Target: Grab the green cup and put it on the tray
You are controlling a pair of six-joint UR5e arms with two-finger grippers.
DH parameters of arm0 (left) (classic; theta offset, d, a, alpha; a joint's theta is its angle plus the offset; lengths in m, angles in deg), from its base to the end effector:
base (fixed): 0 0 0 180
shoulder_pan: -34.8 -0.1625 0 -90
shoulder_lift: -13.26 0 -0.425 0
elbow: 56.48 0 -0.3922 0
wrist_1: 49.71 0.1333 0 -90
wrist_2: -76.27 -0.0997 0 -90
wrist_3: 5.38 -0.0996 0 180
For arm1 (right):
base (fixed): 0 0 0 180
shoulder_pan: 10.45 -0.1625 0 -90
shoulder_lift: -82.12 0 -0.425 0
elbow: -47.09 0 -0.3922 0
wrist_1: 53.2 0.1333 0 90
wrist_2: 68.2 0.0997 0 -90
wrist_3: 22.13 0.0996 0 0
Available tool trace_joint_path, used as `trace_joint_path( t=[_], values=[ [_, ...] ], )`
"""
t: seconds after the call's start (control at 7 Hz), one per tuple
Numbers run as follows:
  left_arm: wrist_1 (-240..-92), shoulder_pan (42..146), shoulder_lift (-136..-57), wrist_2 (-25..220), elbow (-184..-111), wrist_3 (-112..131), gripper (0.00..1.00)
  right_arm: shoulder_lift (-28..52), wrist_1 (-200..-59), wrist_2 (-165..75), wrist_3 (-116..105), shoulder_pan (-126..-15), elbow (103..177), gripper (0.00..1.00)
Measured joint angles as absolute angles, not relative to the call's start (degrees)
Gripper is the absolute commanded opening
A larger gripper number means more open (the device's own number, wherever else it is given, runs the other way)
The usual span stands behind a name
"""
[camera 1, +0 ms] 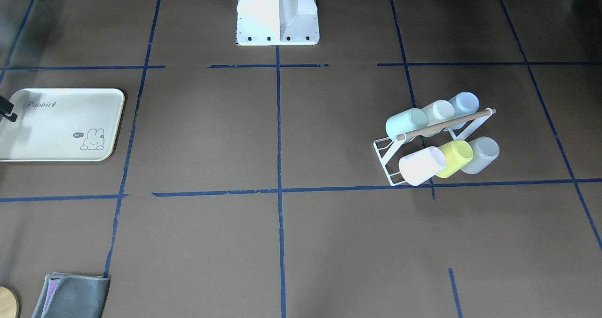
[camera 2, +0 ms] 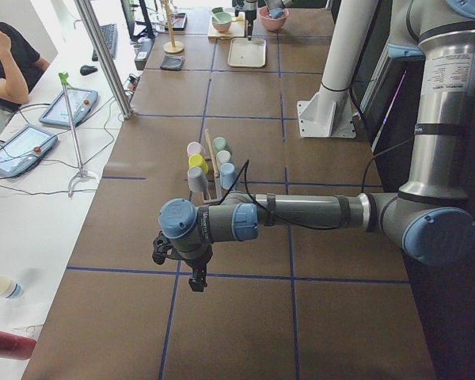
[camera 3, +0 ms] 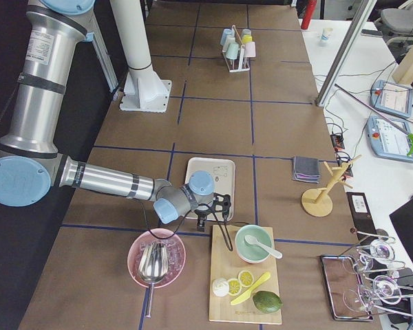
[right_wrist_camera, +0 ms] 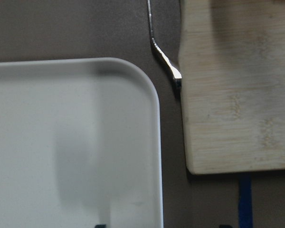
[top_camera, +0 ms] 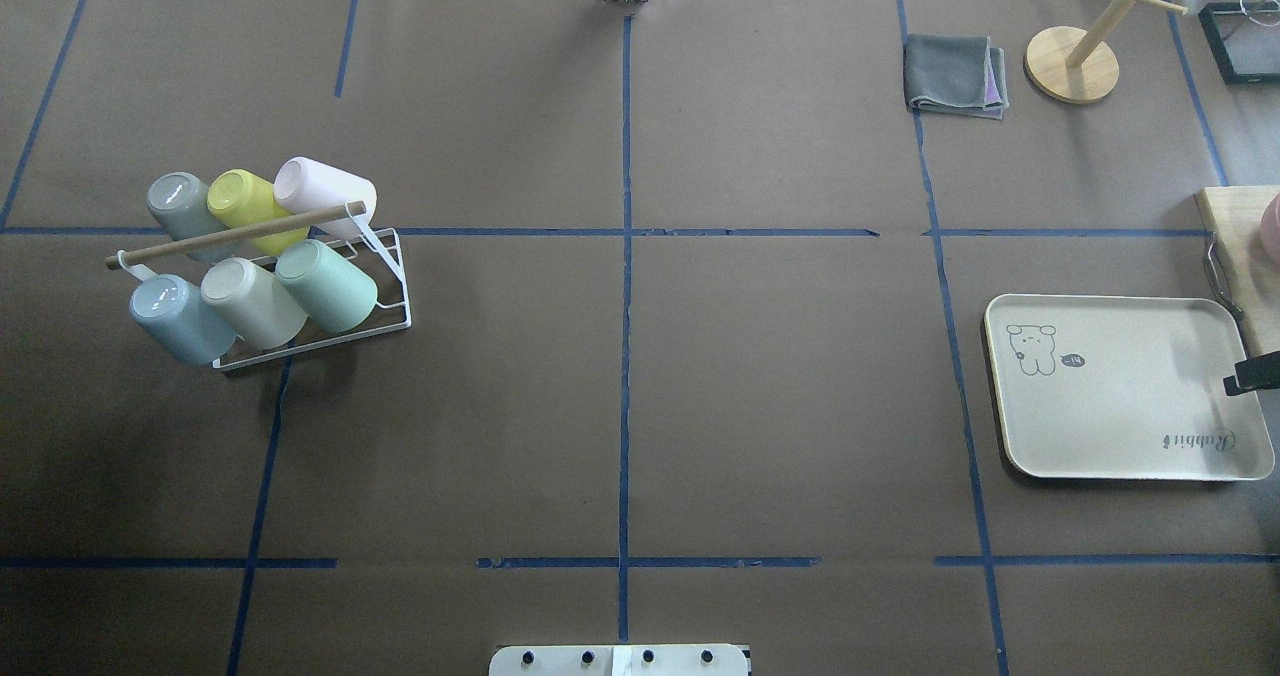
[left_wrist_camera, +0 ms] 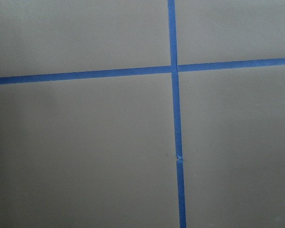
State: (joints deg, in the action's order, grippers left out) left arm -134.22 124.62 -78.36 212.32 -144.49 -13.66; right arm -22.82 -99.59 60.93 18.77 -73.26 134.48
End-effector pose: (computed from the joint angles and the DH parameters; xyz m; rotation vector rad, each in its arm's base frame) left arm -0.0600 -0.4965 0.6688 -0.0398 0.8081 0.0984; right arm -0.1146 -0.3772 0.7170 -0.0136 -0.7999 0.0711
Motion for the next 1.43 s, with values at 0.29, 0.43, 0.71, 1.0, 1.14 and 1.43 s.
trace_joint_path(
  t=[0.29, 0.43, 0.71, 1.0, 1.14, 1.43],
  values=[
    [-135.1, 124.6, -78.3, 212.3, -144.2, -13.6, 1.0, -22.8, -99.7, 60.9, 18.8, -72.7, 134.5, 0.19],
    [-135.3, 124.6, -78.2, 212.3, -144.2, -13.6, 1.0, -22.8, -99.8, 60.9, 18.8, -72.6, 134.5, 0.12],
    [-135.3, 124.6, -78.3, 212.3, -144.2, -13.6, 1.0, -22.8, -99.8, 60.9, 18.8, -72.5, 134.2, 0.0],
    [-135.3, 124.6, -78.3, 212.3, -144.2, -13.6, 1.0, -22.8, -99.6, 60.8, 18.8, -72.5, 134.1, 0.0],
    [-135.3, 124.5, -78.4, 212.3, -144.2, -13.6, 1.0, -22.9, -98.6, 60.6, 18.8, -72.5, 134.0, 0.0],
    [-135.3, 124.5, -78.6, 212.3, -144.3, -13.5, 1.0, -23.2, -94.7, 60.5, 18.8, -72.8, 134.4, 0.0]
  ],
)
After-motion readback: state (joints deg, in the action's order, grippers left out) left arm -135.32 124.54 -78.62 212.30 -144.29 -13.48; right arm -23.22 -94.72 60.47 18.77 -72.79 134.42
